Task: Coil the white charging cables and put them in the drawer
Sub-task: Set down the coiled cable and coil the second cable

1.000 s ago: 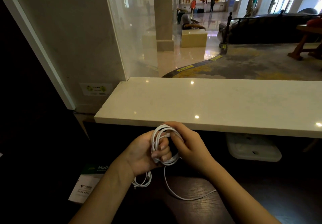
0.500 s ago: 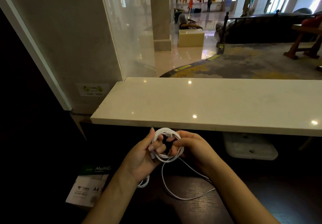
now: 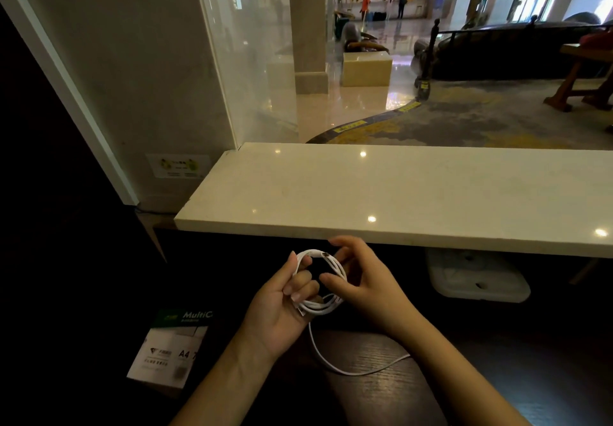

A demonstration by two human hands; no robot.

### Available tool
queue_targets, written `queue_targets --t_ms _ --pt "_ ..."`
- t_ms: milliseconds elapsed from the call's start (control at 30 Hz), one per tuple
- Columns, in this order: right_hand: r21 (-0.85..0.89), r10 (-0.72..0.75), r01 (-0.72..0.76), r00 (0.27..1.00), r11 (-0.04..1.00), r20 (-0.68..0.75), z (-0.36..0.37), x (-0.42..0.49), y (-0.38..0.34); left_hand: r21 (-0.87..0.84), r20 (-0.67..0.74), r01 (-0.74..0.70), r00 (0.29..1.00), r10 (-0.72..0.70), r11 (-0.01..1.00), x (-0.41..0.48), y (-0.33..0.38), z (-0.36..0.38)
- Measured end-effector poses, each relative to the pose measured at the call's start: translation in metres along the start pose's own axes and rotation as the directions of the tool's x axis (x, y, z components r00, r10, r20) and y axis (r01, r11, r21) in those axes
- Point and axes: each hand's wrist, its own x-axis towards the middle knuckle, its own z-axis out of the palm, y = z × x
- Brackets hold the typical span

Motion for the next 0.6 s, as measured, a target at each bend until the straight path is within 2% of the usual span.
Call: queue_targets --t_ms 67,133,267,333,433,533,600 --pt "-0.141 -0.199 0.2 0.98 0.97 0.019 -0.006 0.005 -0.004 0.011 0.005 0.022 1.0 -0.022 1.0 -0.001 0.0 0.0" --pt "-0.28 -0.328 0.325 0.944 0.903 0.038 -0.01 0.01 -0.007 0.017 0.02 0.043 0.999 -0.043 0.999 -0.001 0.0 0.0" --pt "-0.37 -0.414 0.393 0.91 0.842 0.024 -0.014 0.019 -0.004 0.103 0.002 0.071 0.997 -0.072 0.992 0.0 0.003 0.0" --pt "-0.274 -0.355 0.336 0.935 0.901 -0.024 -0.009 0.02 -0.001 0.145 -0.013 0.051 0.999 -0.05 0.988 0.0 0.004 -0.001" --pt "0.057 -0.107 0.113 0.989 0.992 -0.103 0.003 0.019 0.004 0.172 0.0 0.027 1.0 -0.028 0.985 0.0 0.002 -0.001" --pt "0.403 0.133 -0.077 0.984 0.912 -0.114 0.017 0.017 0.015 0.237 0.008 -0.004 1.0 0.002 0.972 -0.001 -0.003 -0.001" --pt "0.54 0.235 -0.149 0.968 0.829 -0.093 0.026 0.013 0.023 0.306 -0.032 -0.02 0.999 0.032 0.952 0.0 -0.007 -0.005"
